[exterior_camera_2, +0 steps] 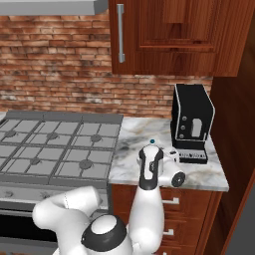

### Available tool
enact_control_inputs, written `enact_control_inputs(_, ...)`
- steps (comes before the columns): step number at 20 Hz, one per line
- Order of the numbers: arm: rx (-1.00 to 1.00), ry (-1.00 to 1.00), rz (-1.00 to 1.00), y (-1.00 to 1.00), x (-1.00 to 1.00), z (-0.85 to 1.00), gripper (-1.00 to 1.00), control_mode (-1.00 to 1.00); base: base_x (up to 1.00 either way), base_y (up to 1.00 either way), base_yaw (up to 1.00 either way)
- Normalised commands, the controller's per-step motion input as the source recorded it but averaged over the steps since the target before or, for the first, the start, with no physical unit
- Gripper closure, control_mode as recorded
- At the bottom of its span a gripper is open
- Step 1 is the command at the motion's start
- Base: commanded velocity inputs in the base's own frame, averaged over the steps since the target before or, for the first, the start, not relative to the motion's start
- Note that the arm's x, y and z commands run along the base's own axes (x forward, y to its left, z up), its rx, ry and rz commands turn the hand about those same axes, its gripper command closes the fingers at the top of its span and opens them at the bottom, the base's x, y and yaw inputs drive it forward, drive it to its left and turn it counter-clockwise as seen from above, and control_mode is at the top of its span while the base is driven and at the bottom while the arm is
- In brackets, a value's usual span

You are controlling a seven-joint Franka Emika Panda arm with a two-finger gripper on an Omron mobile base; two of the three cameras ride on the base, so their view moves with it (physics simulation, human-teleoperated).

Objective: Take the bottled waters from the counter and place them in the freezer to freeze. Close the freezer door after placing the bottles.

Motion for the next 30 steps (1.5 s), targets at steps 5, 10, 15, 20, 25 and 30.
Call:
enact_control_inputs(5,0.00,0.01,0.00,0.01,0.12,-0.01,-1.00,-1.00,0.00,0.00,0.00)
enact_control_inputs(10,0.00,0.01,0.00,0.00,0.11,0.00,-1.00,-1.00,0.00,0.00,0.00)
enact_control_inputs(15,0.00,0.01,0.00,0.00,0.09,0.00,-1.00,-1.00,0.00,0.00,0.00)
enact_control_inputs(20,0.00,0.03,0.01,0.01,0.00,0.00,-1.00,-1.00,0.00,0.00,0.00)
enact_control_inputs(25,0.00,0.01,0.01,0.00,0.00,0.00,-1.00,-1.00,0.00,0.00,0.00)
enact_control_inputs(30,0.00,0.00,0.01,0.00,0.00,0.00,1.00,-1.00,0.00,0.00,0.00)
